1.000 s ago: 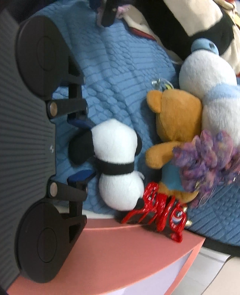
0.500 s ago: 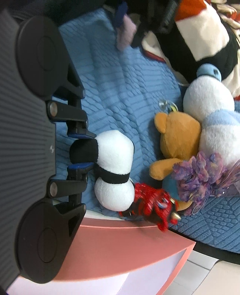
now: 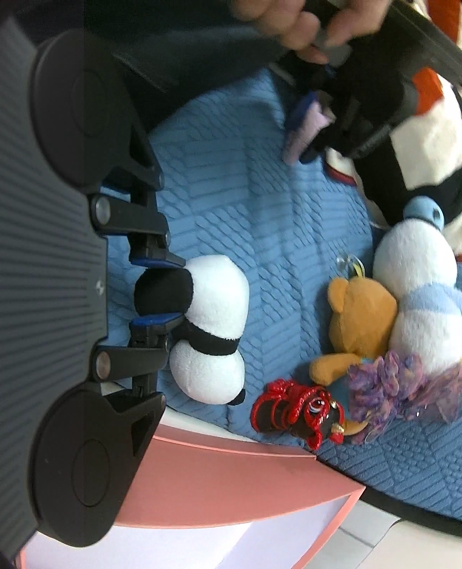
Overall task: Organize objects
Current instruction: 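Close the right gripper on the panda while the left gripper grasps the pink plush, then lift the panda with the right gripper while the left gripper lifts the pink plush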
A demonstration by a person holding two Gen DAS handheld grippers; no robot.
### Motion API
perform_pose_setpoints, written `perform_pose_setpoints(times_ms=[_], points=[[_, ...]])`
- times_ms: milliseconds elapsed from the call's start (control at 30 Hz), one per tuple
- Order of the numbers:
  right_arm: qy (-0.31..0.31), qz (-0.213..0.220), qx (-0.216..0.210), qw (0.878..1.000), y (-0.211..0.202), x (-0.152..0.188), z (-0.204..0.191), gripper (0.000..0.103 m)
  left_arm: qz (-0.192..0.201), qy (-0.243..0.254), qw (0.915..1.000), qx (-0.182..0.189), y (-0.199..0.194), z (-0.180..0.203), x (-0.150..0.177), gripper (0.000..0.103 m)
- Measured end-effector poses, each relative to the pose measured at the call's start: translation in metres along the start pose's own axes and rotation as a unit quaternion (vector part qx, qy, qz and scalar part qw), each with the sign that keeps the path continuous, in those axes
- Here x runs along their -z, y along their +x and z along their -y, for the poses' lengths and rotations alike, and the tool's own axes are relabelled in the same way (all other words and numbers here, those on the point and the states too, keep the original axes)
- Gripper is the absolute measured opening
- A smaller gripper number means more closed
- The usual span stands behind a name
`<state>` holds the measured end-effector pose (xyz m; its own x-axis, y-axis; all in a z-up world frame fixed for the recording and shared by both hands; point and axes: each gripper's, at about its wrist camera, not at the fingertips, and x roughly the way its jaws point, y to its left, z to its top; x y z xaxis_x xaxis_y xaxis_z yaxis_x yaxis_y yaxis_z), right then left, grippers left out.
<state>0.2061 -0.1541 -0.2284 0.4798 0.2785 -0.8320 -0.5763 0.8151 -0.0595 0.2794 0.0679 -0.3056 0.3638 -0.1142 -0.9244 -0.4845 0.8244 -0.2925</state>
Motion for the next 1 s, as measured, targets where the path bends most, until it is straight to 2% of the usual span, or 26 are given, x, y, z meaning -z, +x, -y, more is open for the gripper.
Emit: perform_pose_setpoints(times_ms=[33,200,233,333,500,600,700,767,800,833,867,1000], points=[[-0.006,-0.001,-0.001,1.000,-0.001,0.002,-0.001,0.029,-0.001,0.009,0.9999,0.005,-0.002,0.002,0.003,0.022],[-0.010,-0.006,-0.009,1.000,-0.008,0.011,-0.003,0.029,0.002,0.078,0.9967,0.021,-0.018,0.013,0.023,0.015],[-0.010,-0.006,-0.009,1.000,-0.010,0.013,-0.003,0.029,0.001,0.090,0.9956,0.025,-0.021,0.014,0.027,0.010],[0.001,-0.009,-0.009,1.000,-0.014,0.018,-0.003,0.029,-0.005,0.117,0.9926,0.034,-0.028,0.016,0.037,0.010],[0.011,-0.014,0.000,1.000,-0.021,0.025,-0.007,0.030,-0.019,0.128,0.9899,0.057,-0.040,0.011,0.047,0.010],[0.027,-0.013,0.008,1.000,-0.026,0.027,-0.007,0.033,-0.024,0.113,0.9905,0.074,-0.047,0.001,0.047,0.011],[0.058,-0.017,0.000,0.998,-0.031,0.026,-0.004,0.037,-0.024,0.087,0.9917,0.092,-0.051,-0.007,0.044,0.015],[0.088,-0.020,-0.008,0.996,-0.032,0.024,0.001,0.042,-0.021,0.076,0.9922,0.096,-0.054,-0.010,0.042,0.027],[0.107,-0.022,-0.014,0.994,-0.033,0.023,0.003,0.047,-0.017,0.071,0.9927,0.096,-0.055,-0.011,0.041,0.039],[0.123,-0.023,-0.018,0.992,-0.033,0.023,0.005,0.050,-0.014,0.069,0.9932,0.093,-0.055,-0.012,0.040,0.046],[0.141,-0.025,-0.022,0.989,-0.034,0.022,0.008,0.054,-0.013,0.068,0.9936,0.089,-0.054,-0.011,0.039,0.048],[0.234,-0.026,-0.044,0.971,-0.035,0.018,0.021,0.056,-0.021,0.071,0.9940,0.081,-0.043,-0.006,0.037,0.054]])
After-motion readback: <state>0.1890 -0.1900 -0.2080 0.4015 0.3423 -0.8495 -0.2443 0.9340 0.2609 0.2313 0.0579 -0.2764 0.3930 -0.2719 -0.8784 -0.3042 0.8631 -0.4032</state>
